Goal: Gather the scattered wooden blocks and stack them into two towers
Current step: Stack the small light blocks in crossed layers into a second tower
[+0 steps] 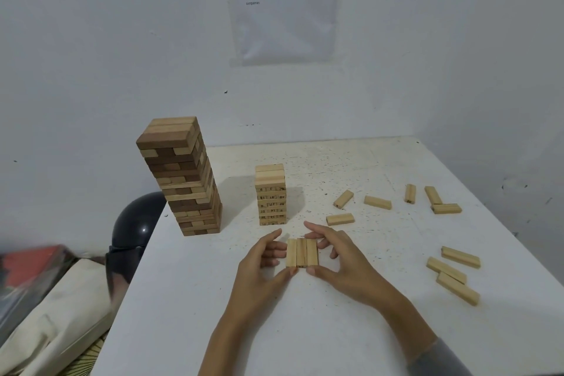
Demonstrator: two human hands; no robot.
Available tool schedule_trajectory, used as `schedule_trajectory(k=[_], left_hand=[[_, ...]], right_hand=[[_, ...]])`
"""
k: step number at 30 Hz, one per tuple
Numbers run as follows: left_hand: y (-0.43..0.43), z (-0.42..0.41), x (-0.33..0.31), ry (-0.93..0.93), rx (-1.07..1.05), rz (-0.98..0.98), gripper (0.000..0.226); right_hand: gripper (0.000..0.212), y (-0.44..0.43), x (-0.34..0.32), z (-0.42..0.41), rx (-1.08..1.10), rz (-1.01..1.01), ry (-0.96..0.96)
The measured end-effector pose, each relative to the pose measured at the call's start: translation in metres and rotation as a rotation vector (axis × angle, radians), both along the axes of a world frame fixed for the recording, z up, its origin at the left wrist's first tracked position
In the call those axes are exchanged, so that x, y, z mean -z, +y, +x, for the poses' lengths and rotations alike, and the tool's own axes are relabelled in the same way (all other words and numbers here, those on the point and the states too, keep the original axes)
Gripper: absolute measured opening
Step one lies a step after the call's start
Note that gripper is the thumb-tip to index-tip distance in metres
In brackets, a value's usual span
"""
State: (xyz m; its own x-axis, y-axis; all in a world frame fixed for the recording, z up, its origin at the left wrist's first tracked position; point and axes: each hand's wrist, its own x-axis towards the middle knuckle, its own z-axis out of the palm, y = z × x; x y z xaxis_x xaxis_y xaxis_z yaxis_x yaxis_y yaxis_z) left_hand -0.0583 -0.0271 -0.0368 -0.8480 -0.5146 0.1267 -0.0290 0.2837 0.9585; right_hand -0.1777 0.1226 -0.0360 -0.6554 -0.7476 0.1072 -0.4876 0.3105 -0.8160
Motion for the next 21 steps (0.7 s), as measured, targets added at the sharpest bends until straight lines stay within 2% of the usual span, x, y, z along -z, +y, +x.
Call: schedule_trajectory(k=[15, 21], left_hand=[[-0.0027, 0.0007, 0.0010, 0.009, -0.008, -0.023, 0.062], [-0.0023, 0.0009, 0.0017, 0.008, -0.016, -0.012, 0.062]], right_hand=[[0.076, 0.0007, 0.0042, -0.0010, -0.004, -0.009, 0.044], [0.080, -0.0001, 0.0048, -0.0028, 0.011, -0.014, -0.001]])
